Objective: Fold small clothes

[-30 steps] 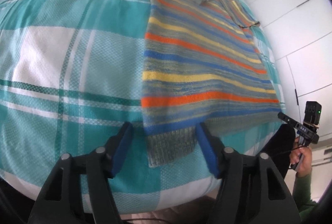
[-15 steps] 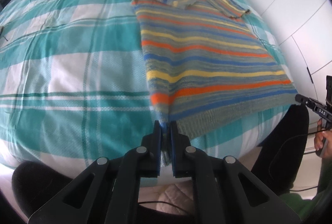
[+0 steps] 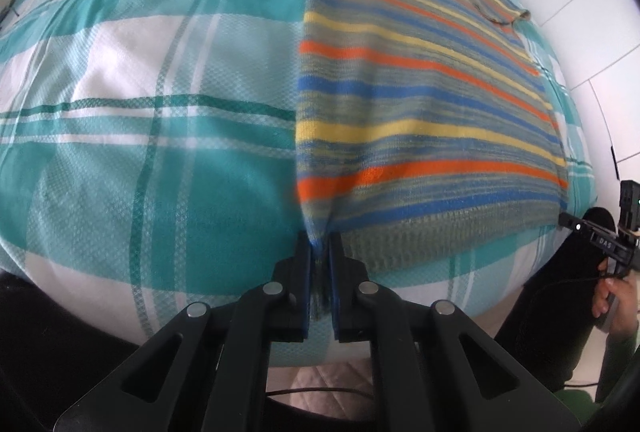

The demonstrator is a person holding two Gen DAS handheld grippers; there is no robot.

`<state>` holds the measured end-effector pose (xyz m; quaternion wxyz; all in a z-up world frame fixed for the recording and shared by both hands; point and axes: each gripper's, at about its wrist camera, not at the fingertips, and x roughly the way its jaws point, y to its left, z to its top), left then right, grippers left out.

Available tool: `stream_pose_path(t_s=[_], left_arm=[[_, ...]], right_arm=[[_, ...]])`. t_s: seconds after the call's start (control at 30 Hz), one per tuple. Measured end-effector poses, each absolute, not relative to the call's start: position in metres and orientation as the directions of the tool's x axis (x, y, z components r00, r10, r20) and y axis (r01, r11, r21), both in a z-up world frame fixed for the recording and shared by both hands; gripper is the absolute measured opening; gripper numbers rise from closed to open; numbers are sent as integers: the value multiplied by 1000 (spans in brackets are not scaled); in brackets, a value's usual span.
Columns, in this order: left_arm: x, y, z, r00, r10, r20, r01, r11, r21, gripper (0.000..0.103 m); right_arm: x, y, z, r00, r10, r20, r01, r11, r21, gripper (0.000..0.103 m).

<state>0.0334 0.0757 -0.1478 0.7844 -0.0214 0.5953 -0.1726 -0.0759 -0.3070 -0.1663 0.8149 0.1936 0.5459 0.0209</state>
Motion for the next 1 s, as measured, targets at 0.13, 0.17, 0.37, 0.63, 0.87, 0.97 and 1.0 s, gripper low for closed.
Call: stream_pose_path(t_s=[0.13,0.17,0.37,0.63,0.87,0.97,1.0], left_arm=[[29,75,-150,249,-270,-930,223,950,-216,8],[28,75,-149,254,-261,-931,219,953,-207,10],[11,76,-133,306,-182,-934,218,969,-118,44],[0,76,-69,504,-160,-849,198,978,-66,71],[36,25,-66,573,-243,-783,265,959,-103,81],[47,15,-97,505,-245,-828,261,957,-124,81],[49,14,-109,479,-230,-847,257,960,-116,81]], right_arm=[[-77,-308,-168,409,244,-880,187,921,342,4],[-78,-308,-168,410,244,-879,187,921,343,4],[-90,-312,-161,391,222,-893,221,919,326,18],[-109,-316,-99,483,23,-875,233,960,154,28],[-62,-274,-66,628,73,-775,95,981,169,41],[-39,-254,-82,609,135,-781,48,977,207,41],[-35,-248,-90,596,143,-791,41,977,207,41]])
